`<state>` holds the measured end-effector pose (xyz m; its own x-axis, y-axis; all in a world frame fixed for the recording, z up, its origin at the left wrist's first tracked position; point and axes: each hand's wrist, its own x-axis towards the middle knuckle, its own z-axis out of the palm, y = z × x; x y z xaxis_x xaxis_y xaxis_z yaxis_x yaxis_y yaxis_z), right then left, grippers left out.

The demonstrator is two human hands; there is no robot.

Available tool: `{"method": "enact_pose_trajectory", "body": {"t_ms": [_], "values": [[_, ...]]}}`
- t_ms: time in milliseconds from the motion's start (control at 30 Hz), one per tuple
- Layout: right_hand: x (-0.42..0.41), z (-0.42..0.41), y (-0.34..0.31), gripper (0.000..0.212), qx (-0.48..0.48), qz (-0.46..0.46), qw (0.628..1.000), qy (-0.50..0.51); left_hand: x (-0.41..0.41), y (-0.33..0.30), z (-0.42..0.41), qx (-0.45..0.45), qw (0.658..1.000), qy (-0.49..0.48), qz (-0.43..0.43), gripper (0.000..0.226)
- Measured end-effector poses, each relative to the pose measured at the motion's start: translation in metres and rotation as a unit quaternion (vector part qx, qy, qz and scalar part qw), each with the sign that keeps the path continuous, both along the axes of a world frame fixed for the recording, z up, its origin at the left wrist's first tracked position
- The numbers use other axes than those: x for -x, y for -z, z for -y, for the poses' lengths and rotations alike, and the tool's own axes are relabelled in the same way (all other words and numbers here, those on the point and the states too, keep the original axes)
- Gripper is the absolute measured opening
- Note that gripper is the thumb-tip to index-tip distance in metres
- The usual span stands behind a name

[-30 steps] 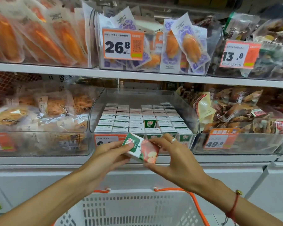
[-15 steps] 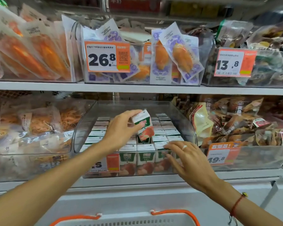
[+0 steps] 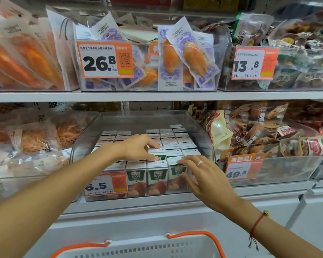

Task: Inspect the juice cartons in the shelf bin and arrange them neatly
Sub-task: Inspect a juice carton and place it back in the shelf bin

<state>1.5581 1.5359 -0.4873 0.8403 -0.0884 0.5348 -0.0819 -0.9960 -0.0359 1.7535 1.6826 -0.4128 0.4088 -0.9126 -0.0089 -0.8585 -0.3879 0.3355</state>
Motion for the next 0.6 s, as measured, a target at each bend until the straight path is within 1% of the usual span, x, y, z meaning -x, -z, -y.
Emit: {"method": "enact_pose_trajectory", "body": {"t_ms": [67, 133, 167, 233, 300, 367, 400, 433, 533, 600], "values": [[0.0, -0.001, 0.001, 0.034, 0.003, 0.005, 1.0, 0.002, -0.001, 0.003, -0.001, -0.018, 1.0, 0.009, -0.006, 0.046], [0.0, -0.001, 0.001, 0.034, 0.005, 0.006, 1.0, 0.004, -0.002, 0.006, -0.001, -0.033, 0.999, 0.026, -0.017, 0.027], [0.0, -0.001, 0.001, 0.033, 0.006, 0.008, 1.0, 0.006, -0.002, 0.009, -0.001, -0.034, 0.999, 0.032, -0.015, 0.025], [0.0, -0.001, 0.001, 0.034, 0.005, 0.004, 1.0, 0.009, -0.002, 0.013, -0.003, -0.024, 0.999, 0.023, 0.01, 0.034], [0.0, -0.001, 0.001, 0.034, 0.003, 0.0, 1.0, 0.007, -0.002, 0.015, -0.004, -0.01, 0.999, 0.018, 0.039, 0.037], [0.001, 0.0, 0.0, 0.035, 0.0, -0.006, 1.0, 0.005, -0.004, 0.018, -0.005, -0.017, 0.996, 0.018, 0.083, 0.033], [0.001, 0.0, 0.0, 0.035, 0.0, -0.01, 1.0, 0.005, -0.004, 0.019, -0.005, -0.02, 0.995, 0.014, 0.099, 0.027], [0.001, 0.0, -0.001, 0.035, -0.001, -0.014, 1.0, 0.006, -0.004, 0.021, -0.006, -0.017, 0.994, 0.013, 0.104, 0.023], [0.001, 0.0, -0.003, 0.035, -0.011, -0.02, 1.0, 0.006, -0.005, 0.024, -0.009, 0.008, 0.997, 0.014, 0.071, 0.041], [0.0, 0.0, -0.004, 0.036, -0.013, -0.027, 1.0, 0.006, -0.006, 0.022, -0.009, 0.043, 0.998, 0.004, 0.045, 0.041]]}}
